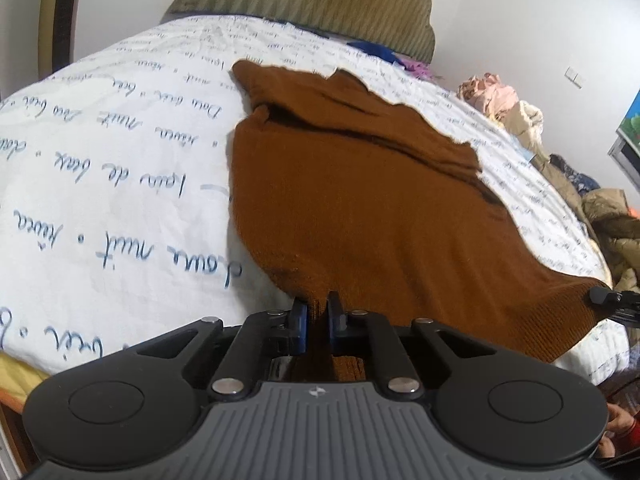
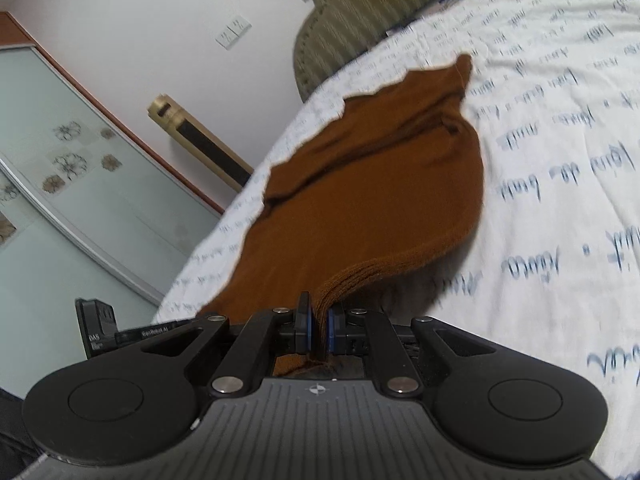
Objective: Fold small clothes
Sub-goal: 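Lift the hem with both tools and fold it toward the collar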
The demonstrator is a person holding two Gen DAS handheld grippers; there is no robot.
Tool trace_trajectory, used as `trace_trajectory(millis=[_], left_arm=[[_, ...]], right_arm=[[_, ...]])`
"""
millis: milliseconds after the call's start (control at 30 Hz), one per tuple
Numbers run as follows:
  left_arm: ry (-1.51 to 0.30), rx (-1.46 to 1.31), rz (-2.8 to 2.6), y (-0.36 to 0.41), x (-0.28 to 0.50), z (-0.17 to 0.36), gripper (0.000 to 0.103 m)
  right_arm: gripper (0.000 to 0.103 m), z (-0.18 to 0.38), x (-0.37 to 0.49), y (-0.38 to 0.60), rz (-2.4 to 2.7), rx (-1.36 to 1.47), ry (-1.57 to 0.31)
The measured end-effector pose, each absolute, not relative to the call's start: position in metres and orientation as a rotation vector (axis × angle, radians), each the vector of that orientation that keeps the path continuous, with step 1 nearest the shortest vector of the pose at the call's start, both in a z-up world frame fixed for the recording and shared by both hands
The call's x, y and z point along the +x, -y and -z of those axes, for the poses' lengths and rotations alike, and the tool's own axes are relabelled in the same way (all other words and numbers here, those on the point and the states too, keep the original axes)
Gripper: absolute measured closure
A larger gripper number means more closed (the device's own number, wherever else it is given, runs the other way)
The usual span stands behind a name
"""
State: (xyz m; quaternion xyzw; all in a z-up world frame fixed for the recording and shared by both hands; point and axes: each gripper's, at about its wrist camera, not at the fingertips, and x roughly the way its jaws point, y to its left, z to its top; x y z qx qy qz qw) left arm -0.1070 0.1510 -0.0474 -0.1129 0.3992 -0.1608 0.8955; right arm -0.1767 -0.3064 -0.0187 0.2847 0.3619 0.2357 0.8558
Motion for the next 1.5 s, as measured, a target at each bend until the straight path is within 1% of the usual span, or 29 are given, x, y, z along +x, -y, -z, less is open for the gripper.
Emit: trace_trajectory(millis=[167,400,500,600,700,833,900,967,1033,1067,1200,1300,1400,1500], left_arm=[[-0.79,-0.26,0.349,-0.153,-0.086,0.019,0.094],[-0.716,-0.328,0.329,-0.153,-0.02,-0.017,0.094],[-0.714,-0.34,0.306,-0.146,0.017,-0.019,0.094],[-0.741,-0.363,0.301,-0.145,0.037,-0.012,0.094],[-0.748,-0.282,0.324,-0.145,0.018,-0.006,0.094],[-0.76,-0.096,0.333,-0.142,-0.039,0.004,0.094],[-0.798,-0.094,0.338,-0.143,-0.061,0.009,0.093],[-0.827,-0.168,0.375,-0.144,-0.075,0.016,0.091],[-0.892,-0.284,0.405,-0.145,-0.077,0.03,0.081],[-0.921,-0.346,0.402,-0.146,-0.078,0.038,0.079],[-0.954,-0.494,0.388,-0.153,-0.088,0.061,0.078],[-0.907,-0.584,0.41,-0.156,-0.089,0.065,0.077],[-0.885,-0.619,0.416,-0.149,-0.084,0.069,0.076],[-0.926,-0.65,0.405,-0.138,-0.076,0.079,0.076]], right_arm=[[0.09,-0.001,-0.154,0.311,-0.497,0.606,-0.693],[0.09,-0.024,-0.09,0.329,-0.439,0.665,-0.547],[0.09,-0.022,-0.052,0.338,-0.411,0.712,-0.514],[0.09,-0.013,-0.017,0.339,-0.398,0.731,-0.54],[0.09,-0.007,-0.003,0.334,-0.412,0.72,-0.564],[0.09,-0.008,-0.007,0.33,-0.436,0.694,-0.567],[0.09,-0.009,-0.013,0.33,-0.434,0.684,-0.57],[0.09,-0.008,-0.019,0.329,-0.436,0.67,-0.569],[0.09,-0.006,-0.024,0.328,-0.439,0.673,-0.574],[0.09,-0.004,-0.026,0.327,-0.437,0.671,-0.577],[0.09,-0.002,-0.034,0.326,-0.449,0.668,-0.594],[0.09,-0.001,-0.036,0.326,-0.456,0.669,-0.6],[0.09,0.0,-0.038,0.327,-0.457,0.68,-0.595],[0.09,0.0,-0.041,0.327,-0.458,0.688,-0.593]])
